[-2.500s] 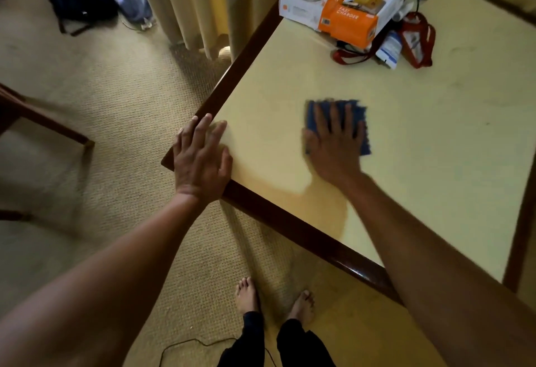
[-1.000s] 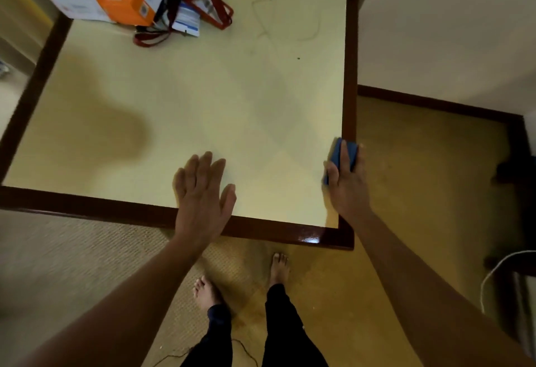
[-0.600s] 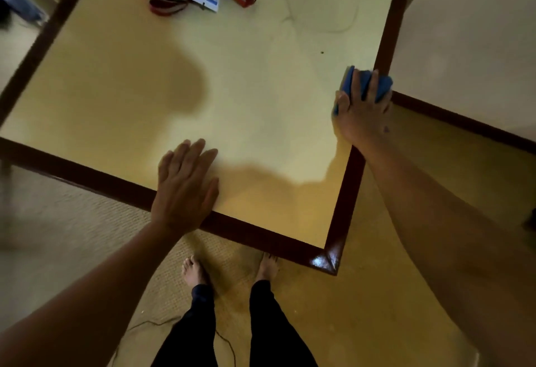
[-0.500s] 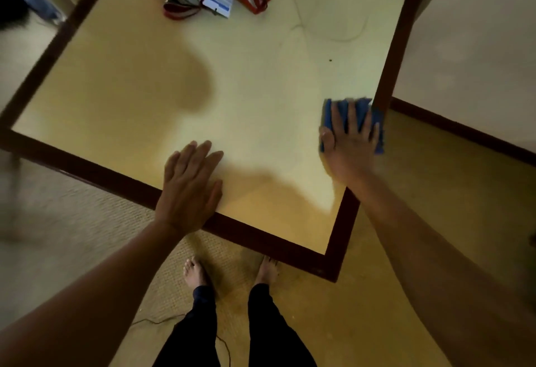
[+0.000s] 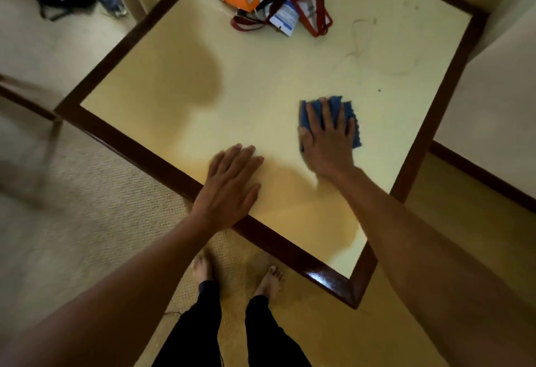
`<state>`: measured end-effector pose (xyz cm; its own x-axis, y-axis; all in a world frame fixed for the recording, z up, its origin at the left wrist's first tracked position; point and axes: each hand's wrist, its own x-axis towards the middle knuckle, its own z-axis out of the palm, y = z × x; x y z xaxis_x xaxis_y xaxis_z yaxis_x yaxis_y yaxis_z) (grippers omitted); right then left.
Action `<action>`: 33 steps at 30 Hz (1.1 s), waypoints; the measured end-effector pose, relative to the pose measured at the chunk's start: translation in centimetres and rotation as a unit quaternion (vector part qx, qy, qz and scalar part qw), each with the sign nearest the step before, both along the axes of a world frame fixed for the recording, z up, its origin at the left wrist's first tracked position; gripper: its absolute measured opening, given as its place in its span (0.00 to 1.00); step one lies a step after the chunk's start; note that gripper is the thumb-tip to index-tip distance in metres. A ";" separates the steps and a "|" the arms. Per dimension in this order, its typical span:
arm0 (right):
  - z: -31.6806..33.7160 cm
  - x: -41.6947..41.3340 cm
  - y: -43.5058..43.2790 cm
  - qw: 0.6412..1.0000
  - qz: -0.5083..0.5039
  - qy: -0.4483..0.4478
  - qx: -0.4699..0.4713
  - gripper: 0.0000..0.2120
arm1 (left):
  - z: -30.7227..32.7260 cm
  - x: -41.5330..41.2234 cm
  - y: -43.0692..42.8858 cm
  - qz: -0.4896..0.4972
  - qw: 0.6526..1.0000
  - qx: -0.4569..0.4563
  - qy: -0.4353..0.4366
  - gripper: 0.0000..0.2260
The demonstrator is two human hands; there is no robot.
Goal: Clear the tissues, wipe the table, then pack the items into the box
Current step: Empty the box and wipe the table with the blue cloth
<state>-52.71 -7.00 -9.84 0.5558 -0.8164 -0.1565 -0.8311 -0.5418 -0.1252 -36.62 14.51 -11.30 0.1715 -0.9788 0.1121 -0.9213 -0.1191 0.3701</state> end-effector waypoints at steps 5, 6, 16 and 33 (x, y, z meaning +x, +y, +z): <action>0.4 -2.6 16.2 0.968 0.249 0.017 0.018 0.27 | 1.6 4.9 1.2 0.134 0.982 -0.110 0.071 0.23; 0.5 -3.9 16.3 0.965 0.260 0.021 0.012 0.27 | 1.7 6.9 1.7 0.142 0.981 -0.116 0.063 0.22; -0.6 17.0 9.1 0.993 0.073 -0.022 -0.090 0.27 | 0.9 25.0 4.8 0.234 0.972 0.011 -0.002 0.27; -1.1 31.4 10.4 0.974 0.214 -0.031 -0.061 0.29 | -2.4 32.4 5.5 0.272 0.962 -0.009 0.016 0.26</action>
<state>-21.33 3.44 -10.93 0.8553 -0.5174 -0.0282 -0.5178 -0.8516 -0.0816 -4.26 19.97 -13.70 0.6613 -0.7414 0.1141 -0.7128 -0.5737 0.4035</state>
